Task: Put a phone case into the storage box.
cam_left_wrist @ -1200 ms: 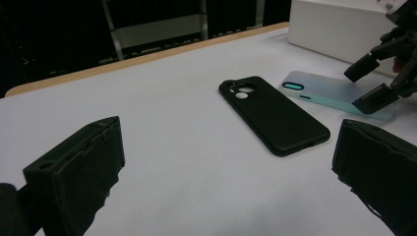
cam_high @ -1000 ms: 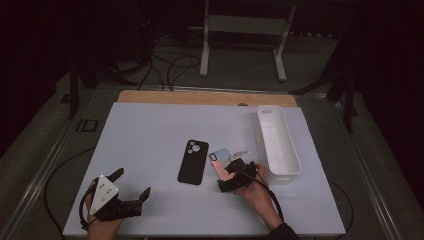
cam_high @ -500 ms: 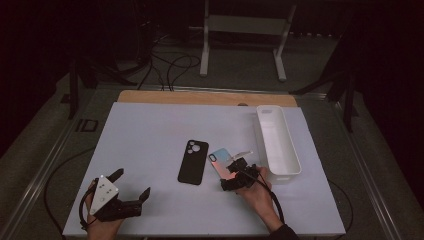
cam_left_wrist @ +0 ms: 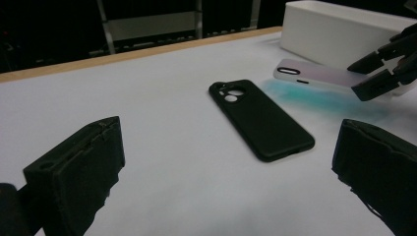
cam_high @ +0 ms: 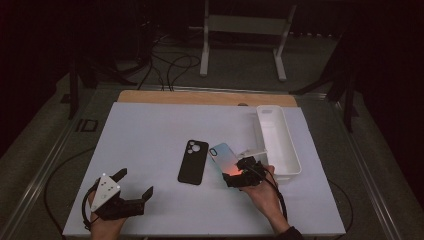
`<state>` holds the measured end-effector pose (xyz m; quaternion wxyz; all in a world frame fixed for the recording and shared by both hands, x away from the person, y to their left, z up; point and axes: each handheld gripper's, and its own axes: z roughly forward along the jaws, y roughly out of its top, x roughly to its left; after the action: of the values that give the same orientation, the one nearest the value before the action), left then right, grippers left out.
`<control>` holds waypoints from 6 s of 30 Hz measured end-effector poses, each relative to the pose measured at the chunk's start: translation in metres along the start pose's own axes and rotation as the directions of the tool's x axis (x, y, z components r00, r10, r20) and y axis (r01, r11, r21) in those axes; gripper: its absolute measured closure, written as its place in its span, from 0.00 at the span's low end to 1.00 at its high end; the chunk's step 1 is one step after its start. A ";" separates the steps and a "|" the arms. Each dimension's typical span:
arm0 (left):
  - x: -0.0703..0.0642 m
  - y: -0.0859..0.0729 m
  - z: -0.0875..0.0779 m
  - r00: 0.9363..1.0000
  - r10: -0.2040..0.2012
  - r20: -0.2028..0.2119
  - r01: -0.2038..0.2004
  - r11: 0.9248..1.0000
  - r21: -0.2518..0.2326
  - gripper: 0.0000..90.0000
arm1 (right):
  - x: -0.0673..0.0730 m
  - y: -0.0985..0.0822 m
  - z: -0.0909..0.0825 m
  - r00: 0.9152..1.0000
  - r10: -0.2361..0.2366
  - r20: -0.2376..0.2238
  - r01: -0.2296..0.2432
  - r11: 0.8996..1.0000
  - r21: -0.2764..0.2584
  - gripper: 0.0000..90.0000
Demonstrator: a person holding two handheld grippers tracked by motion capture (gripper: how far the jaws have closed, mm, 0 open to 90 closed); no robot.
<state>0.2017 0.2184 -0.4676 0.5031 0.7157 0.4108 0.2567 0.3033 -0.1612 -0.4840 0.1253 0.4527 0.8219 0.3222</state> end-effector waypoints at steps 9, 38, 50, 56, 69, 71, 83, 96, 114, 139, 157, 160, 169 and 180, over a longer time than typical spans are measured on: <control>-0.005 0.023 0.016 0.996 -0.072 0.051 0.072 0.997 0.004 0.00 | 0.007 0.008 -0.017 0.999 -0.030 -0.029 0.026 0.992 -0.121 0.19; -0.048 0.089 0.109 0.952 -0.191 0.239 0.163 0.978 0.133 0.19 | 0.041 0.027 -0.044 0.979 -0.171 -0.109 0.121 0.925 -0.360 0.19; -0.059 0.089 0.109 0.903 -0.201 0.380 0.170 0.979 0.113 0.64 | 0.062 0.030 -0.043 0.974 -0.216 -0.069 0.163 0.879 -0.447 0.19; -0.061 0.089 0.110 0.890 -0.192 0.414 0.156 0.981 0.120 0.80 | 0.065 0.031 -0.040 0.973 -0.220 -0.068 0.169 0.882 -0.440 0.19; -0.065 0.091 0.106 0.893 -0.152 0.424 0.134 0.988 0.072 0.90 | 0.066 0.035 -0.039 0.967 -0.241 -0.086 0.185 0.890 -0.417 0.17; -0.064 0.091 0.105 0.894 -0.150 0.421 0.135 0.989 0.066 0.90 | 0.064 0.035 -0.040 0.964 -0.241 -0.112 0.175 0.893 -0.414 0.16; -0.059 0.086 0.099 0.927 -0.115 0.358 0.099 0.993 0.061 0.90 | 0.046 0.033 -0.050 0.959 -0.227 -0.168 0.138 0.896 -0.422 0.11; -0.062 0.075 0.098 0.939 -0.091 0.331 0.073 0.995 0.066 0.90 | 0.042 0.048 -0.061 0.958 -0.222 -0.180 0.121 0.885 -0.449 0.11; -0.073 0.066 0.103 0.939 -0.072 0.337 0.047 0.996 0.082 0.90 | 0.056 0.066 -0.061 0.952 -0.234 -0.199 0.115 0.872 -0.476 0.11; -0.085 0.063 0.109 0.939 -0.045 0.342 0.011 0.995 0.103 0.90 | 0.062 0.077 -0.051 0.961 -0.202 -0.187 0.097 0.886 -0.454 0.18; -0.082 0.061 0.107 0.947 -0.021 0.321 -0.017 0.993 0.117 0.54 | 0.065 0.075 -0.053 0.965 -0.203 -0.166 0.106 0.882 -0.460 0.18; -0.079 0.059 0.104 0.957 -0.017 0.288 -0.014 0.994 0.105 0.43 | 0.064 0.076 -0.054 0.966 -0.202 -0.162 0.106 0.880 -0.462 0.18; -0.063 0.056 0.091 0.986 -0.016 0.166 0.008 0.999 0.051 0.06 | 0.062 0.075 -0.054 0.969 -0.196 -0.151 0.105 0.879 -0.466 0.18; -0.040 0.045 0.072 0.997 -0.008 0.077 0.006 1.000 0.025 0.00 | 0.059 0.075 -0.055 0.972 -0.189 -0.142 0.102 0.879 -0.465 0.18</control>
<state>0.2515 0.1414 -0.4498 0.5104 0.7298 0.3969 0.2221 0.2922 -0.1071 -0.3888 0.1755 0.3159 0.7634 0.5354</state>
